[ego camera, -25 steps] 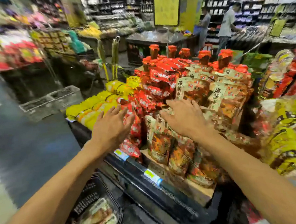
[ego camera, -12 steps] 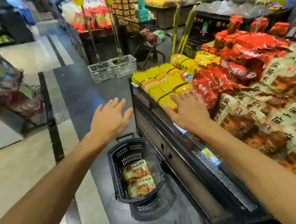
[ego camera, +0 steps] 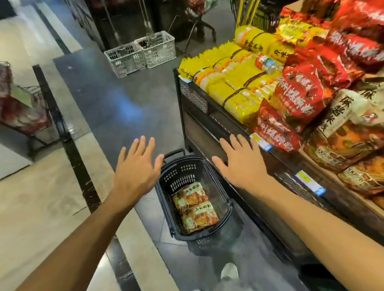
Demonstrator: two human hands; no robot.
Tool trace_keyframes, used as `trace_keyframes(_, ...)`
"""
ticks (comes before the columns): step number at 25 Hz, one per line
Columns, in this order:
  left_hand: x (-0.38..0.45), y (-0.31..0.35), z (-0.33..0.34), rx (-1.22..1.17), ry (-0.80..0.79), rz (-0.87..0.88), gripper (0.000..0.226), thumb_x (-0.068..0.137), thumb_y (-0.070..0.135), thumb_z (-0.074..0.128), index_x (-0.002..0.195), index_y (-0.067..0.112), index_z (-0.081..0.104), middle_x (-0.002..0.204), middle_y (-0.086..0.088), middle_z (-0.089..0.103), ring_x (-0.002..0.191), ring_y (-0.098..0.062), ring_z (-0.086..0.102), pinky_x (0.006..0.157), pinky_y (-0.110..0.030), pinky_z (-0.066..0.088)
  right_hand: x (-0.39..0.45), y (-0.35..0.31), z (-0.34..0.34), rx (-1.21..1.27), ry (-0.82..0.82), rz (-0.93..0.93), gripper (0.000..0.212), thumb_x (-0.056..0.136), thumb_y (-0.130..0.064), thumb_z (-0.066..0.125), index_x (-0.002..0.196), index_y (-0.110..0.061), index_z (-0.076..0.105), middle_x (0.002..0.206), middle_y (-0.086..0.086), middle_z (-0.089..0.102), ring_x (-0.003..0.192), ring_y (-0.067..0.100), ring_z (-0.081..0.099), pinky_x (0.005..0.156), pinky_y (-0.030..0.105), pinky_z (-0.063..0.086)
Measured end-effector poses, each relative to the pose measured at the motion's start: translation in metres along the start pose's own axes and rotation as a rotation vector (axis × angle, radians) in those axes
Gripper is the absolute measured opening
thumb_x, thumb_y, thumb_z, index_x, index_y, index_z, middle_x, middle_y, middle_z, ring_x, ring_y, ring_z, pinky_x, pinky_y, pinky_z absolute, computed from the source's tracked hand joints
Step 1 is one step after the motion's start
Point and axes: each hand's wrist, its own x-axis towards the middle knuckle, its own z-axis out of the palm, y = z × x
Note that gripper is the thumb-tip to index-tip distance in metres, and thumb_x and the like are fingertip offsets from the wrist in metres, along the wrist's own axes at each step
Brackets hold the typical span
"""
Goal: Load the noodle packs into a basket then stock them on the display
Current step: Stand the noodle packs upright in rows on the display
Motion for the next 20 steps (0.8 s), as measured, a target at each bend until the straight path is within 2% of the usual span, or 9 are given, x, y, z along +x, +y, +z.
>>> trace_keyframes(2, 0.017, -0.005, 0.018, 0.012, -0.021, 0.007, 0.067, 0.105, 0.056, 0.019, 0.162, 0.021, 0.014, 0.169, -0.005, 0.014, 0.156, -0.022, 0.01, 0.125, -0.049, 0.013, 0.007, -0.003, 0.024, -0.005, -0.043, 0.018, 0.071, 0.099, -0.062, 0.026, 0.154, -0.018, 0.042, 0.157, 0.015, 0.042, 0.148, 0.035, 0.034, 0.122, 0.057, 0.019)
trace_keyframes(7, 0.058, -0.002, 0.066, 0.038, -0.08, 0.009, 0.067, 0.105, 0.056, 0.018, 0.162, 0.022, 0.013, 0.169, -0.005, 0.013, 0.156, -0.023, 0.009, 0.126, -0.049, 0.01, 0.034, 0.005, 0.083, 0.042, -0.109, 0.066, 0.072, 0.097, -0.06, 0.027, 0.147, -0.014, 0.052, 0.15, 0.019, 0.051, 0.142, 0.039, 0.043, 0.119, 0.059, 0.026)
trace_keyframes(14, 0.107, -0.001, 0.139, 0.047, -0.225, 0.072, 0.068, 0.104, 0.058, 0.015, 0.162, 0.022, 0.013, 0.169, -0.005, 0.013, 0.156, -0.023, 0.008, 0.126, -0.05, 0.008, 0.049, 0.006, 0.155, 0.091, -0.209, 0.152, 0.07, 0.099, -0.057, 0.028, 0.15, -0.012, 0.047, 0.152, 0.019, 0.048, 0.144, 0.04, 0.04, 0.12, 0.058, 0.024)
trace_keyframes(20, 0.151, -0.012, 0.214, 0.121, -0.373, 0.185, 0.069, 0.103, 0.057, 0.012, 0.162, 0.022, 0.011, 0.169, -0.005, 0.011, 0.157, -0.024, 0.007, 0.126, -0.05, 0.004, 0.053, -0.012, 0.227, 0.105, -0.385, 0.293, 0.072, 0.098, -0.057, 0.027, 0.15, -0.011, 0.047, 0.152, 0.02, 0.048, 0.145, 0.038, 0.038, 0.121, 0.057, 0.025)
